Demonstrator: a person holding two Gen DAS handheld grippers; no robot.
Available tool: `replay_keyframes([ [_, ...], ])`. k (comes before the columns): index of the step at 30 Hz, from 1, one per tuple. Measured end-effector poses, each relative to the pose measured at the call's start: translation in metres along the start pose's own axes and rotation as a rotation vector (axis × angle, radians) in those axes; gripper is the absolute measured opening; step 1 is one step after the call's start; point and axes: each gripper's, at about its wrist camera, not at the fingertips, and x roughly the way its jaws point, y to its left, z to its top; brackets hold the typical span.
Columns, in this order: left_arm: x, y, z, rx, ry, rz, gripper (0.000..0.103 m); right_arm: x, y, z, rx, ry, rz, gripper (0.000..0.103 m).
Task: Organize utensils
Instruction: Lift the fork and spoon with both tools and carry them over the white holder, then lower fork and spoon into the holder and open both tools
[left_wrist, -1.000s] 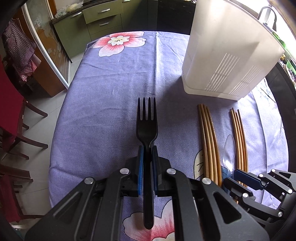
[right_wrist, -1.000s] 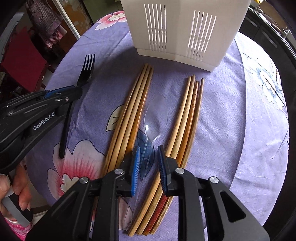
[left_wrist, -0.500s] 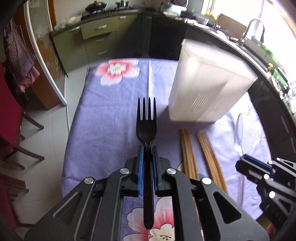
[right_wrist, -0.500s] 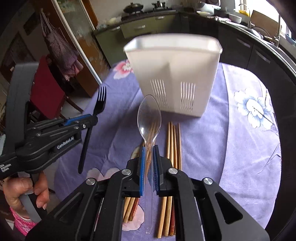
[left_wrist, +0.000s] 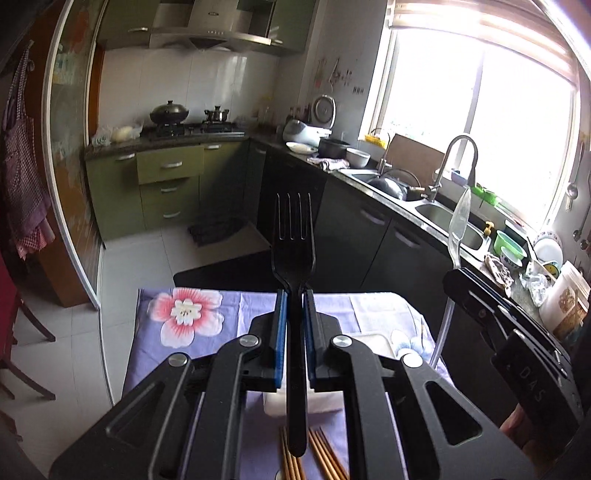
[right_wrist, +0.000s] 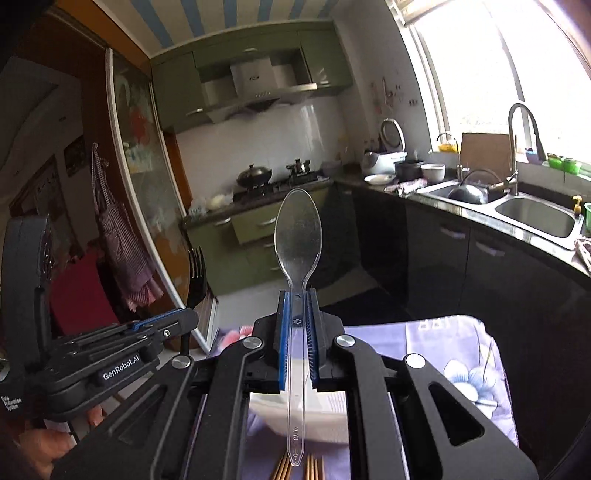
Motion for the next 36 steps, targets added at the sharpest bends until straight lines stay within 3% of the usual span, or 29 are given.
replay_keyframes([
  [8,0.059,-0.012,-0.005,0.024,-0.043,-0.025,0.009,0.067,-0.013,0.013,-0.043,-0.015,-0.082,0.009],
  [13,0.079,-0.01,-0.019,0.039,-0.058,0.0,0.009,0.095,-0.02,-0.011,-0.046,0.016,-0.091,0.009],
  [21,0.082,-0.008,-0.035,0.063,-0.029,-0.006,0.009,0.065,-0.024,-0.046,-0.06,0.004,-0.09,0.009],
  [36,0.038,-0.011,-0.07,0.126,0.017,0.011,0.009,0.029,-0.022,-0.091,-0.116,0.085,-0.099,0.01],
])
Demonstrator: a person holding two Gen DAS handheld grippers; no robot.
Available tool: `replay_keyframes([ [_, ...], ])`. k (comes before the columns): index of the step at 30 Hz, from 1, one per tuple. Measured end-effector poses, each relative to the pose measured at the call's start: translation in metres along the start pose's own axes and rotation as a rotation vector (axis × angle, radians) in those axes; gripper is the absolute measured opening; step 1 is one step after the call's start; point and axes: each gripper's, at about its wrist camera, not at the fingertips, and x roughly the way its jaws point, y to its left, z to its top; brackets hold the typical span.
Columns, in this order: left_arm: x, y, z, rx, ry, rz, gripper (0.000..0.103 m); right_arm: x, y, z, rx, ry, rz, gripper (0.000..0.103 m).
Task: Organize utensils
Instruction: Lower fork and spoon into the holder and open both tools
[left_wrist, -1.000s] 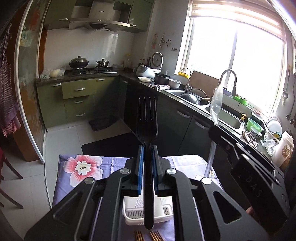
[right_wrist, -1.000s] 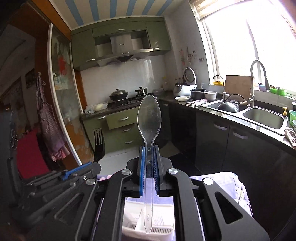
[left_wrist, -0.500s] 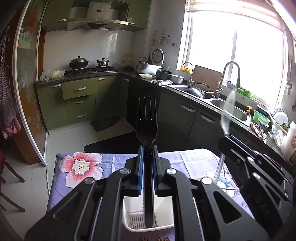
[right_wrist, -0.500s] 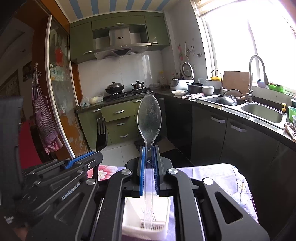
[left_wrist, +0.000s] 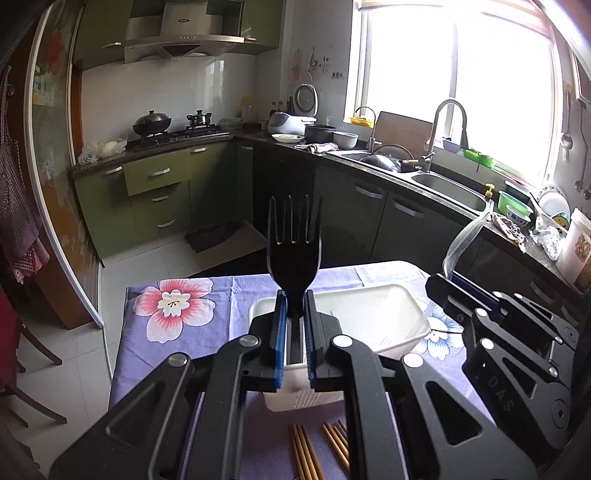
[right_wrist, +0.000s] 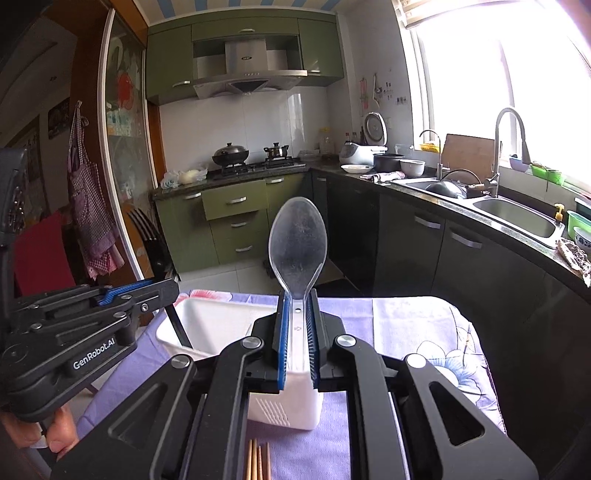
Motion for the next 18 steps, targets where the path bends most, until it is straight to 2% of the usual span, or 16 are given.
replay_keyframes([
  [2,0.001,0.0,-0.004,0.001,0.012,0.001,0.009,0.0,0.003,-0.001,-0.008,0.009,-0.004,0.01],
  [4,0.002,0.0,-0.007,0.004,0.022,0.001,0.009,-0.003,0.005,-0.003,-0.013,0.015,0.002,0.017],
  [6,0.003,-0.001,-0.009,0.008,0.03,0.003,0.009,-0.007,0.008,-0.005,-0.021,0.012,0.005,0.031],
  [8,0.003,-0.002,-0.011,0.014,0.036,0.001,0.017,-0.011,0.01,-0.005,-0.031,0.007,0.001,0.033],
  [10,0.001,-0.003,-0.012,0.021,0.031,0.007,0.024,-0.013,0.011,-0.004,-0.03,0.008,0.002,0.034],
  [15,-0.009,-0.004,-0.012,0.029,0.016,0.009,0.032,-0.025,0.009,0.0,-0.011,-0.003,0.017,0.034],
  [18,-0.02,-0.001,-0.013,0.018,0.016,0.001,0.041,-0.038,0.002,0.002,0.012,-0.011,0.039,0.034],
])
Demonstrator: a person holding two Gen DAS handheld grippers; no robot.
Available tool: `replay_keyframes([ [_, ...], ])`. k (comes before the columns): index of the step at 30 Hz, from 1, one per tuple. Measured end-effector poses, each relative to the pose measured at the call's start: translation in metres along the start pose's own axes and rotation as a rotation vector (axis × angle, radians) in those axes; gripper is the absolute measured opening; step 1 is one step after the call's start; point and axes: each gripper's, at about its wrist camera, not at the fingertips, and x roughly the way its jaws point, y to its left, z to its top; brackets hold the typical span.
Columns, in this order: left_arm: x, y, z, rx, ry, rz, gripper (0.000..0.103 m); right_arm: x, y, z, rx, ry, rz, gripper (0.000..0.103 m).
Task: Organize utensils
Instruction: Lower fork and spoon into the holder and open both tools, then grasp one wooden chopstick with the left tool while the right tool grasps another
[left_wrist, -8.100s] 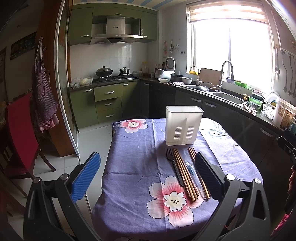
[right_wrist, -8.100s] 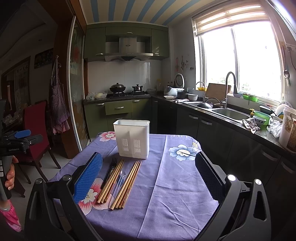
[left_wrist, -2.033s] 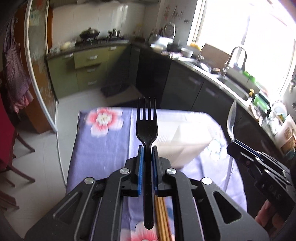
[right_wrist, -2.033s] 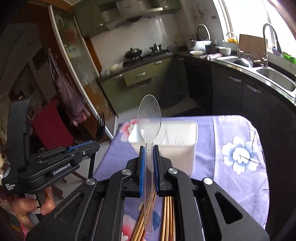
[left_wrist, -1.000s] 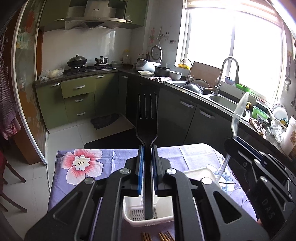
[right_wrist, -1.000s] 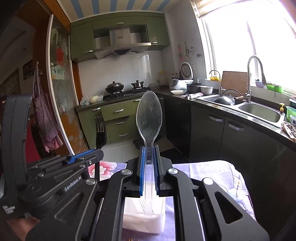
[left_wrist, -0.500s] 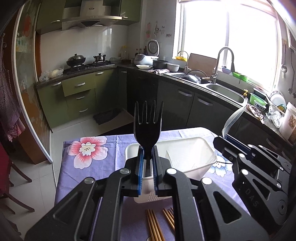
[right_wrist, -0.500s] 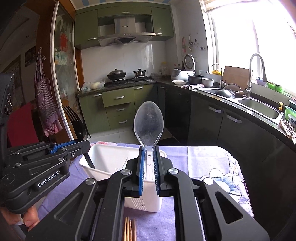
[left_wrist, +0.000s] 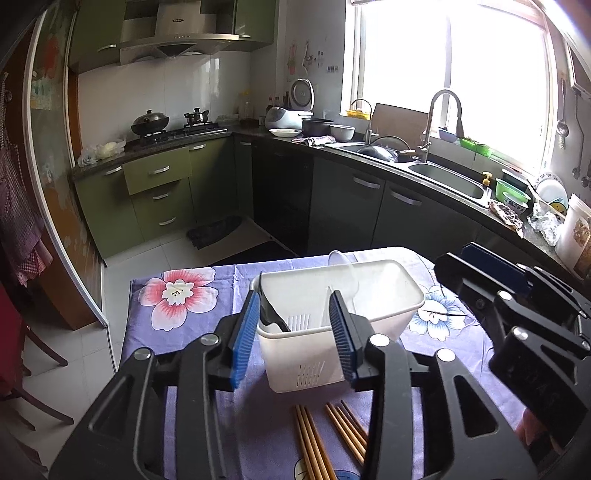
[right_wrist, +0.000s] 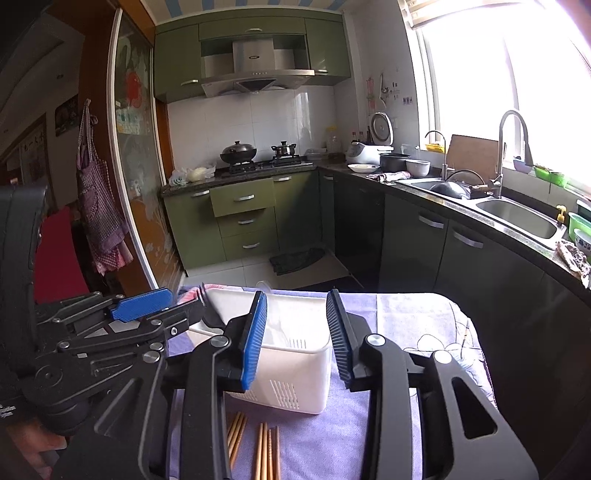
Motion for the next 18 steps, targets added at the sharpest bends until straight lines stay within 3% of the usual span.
replay_keyframes([
  [4,-0.012,0.005,-0.007,-0.012,0.027,-0.009,0.045,-0.017,-0.007,-0.002,-0.003,0.014,-0.006,0.034],
  [7,-0.013,0.008,-0.021,-0.014,0.095,0.0,0.045,-0.022,-0.013,-0.014,-0.002,0.077,0.002,0.034],
  [12,0.012,0.012,-0.061,-0.047,0.32,-0.03,0.043,-0.008,-0.034,-0.051,0.012,0.225,0.002,0.034],
  [14,0.026,0.011,-0.078,-0.054,0.403,-0.035,0.031,-0.001,-0.042,-0.067,0.028,0.271,0.0,0.034],
  [18,0.055,0.008,-0.106,-0.065,0.531,-0.03,0.024,0.015,-0.053,-0.092,0.051,0.366,0.026,0.034],
])
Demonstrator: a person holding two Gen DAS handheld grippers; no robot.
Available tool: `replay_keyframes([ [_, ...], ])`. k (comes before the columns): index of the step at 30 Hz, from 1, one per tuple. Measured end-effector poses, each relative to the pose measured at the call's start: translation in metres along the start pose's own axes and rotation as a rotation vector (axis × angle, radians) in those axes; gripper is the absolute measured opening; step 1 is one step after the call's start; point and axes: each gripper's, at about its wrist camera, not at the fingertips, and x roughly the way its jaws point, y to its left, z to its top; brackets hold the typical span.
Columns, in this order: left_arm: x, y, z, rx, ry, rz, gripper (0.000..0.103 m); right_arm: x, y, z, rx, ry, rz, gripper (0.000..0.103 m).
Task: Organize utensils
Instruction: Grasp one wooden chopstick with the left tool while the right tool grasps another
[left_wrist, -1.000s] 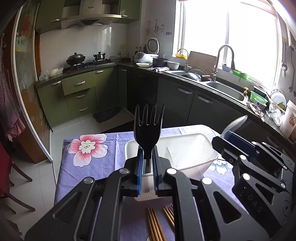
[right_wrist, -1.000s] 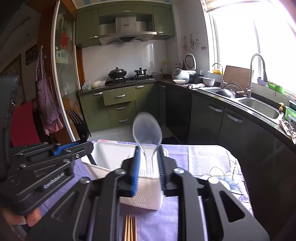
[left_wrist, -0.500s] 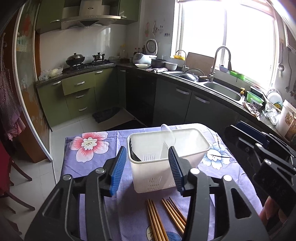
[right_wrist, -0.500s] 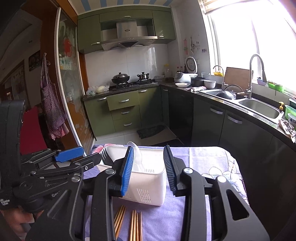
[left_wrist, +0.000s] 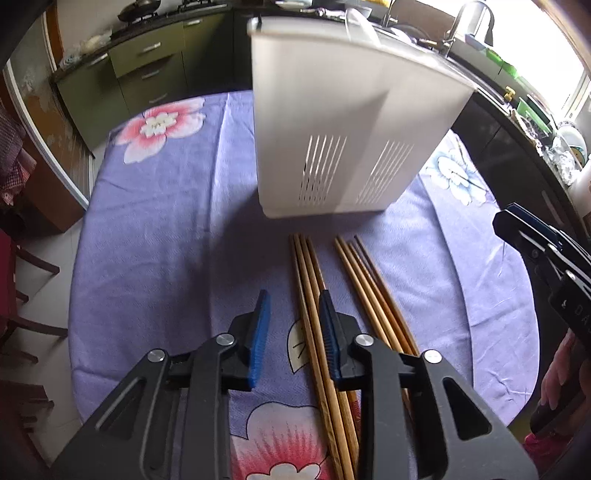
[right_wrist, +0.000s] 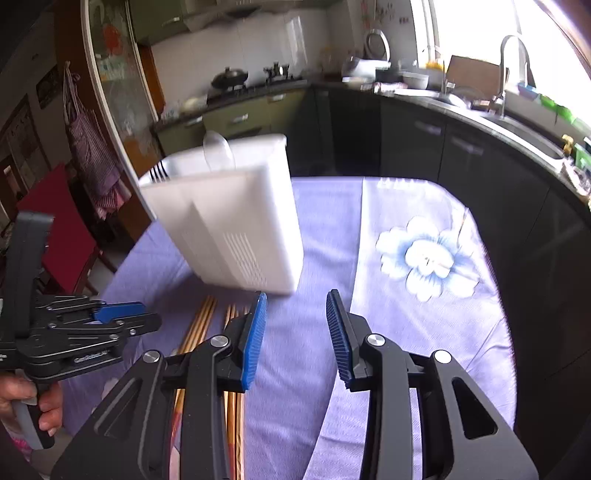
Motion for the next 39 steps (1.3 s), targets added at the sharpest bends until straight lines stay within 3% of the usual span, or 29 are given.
replay_keyframes([
  [12,0.031,-0.007,0.006,-0.005,0.069,0.067,0.021,0.04,-0.002,-0.008,-0.01,0.073,0.002,0.034],
  [25,0.041,-0.009,0.003,0.02,0.095,0.089,0.019,0.06,0.012,-0.014,-0.053,0.128,-0.006,0.034],
  [29,0.039,-0.007,0.002,0.034,0.096,0.106,0.008,0.071,0.022,-0.016,-0.078,0.164,0.021,0.034],
  [32,0.038,0.0,0.0,0.044,0.1,0.119,0.008,0.081,0.028,-0.017,-0.085,0.199,0.058,0.034],
  [39,0.034,0.017,-0.004,0.047,0.104,0.146,0.008,0.103,0.038,-0.013,-0.087,0.25,0.065,0.021],
])
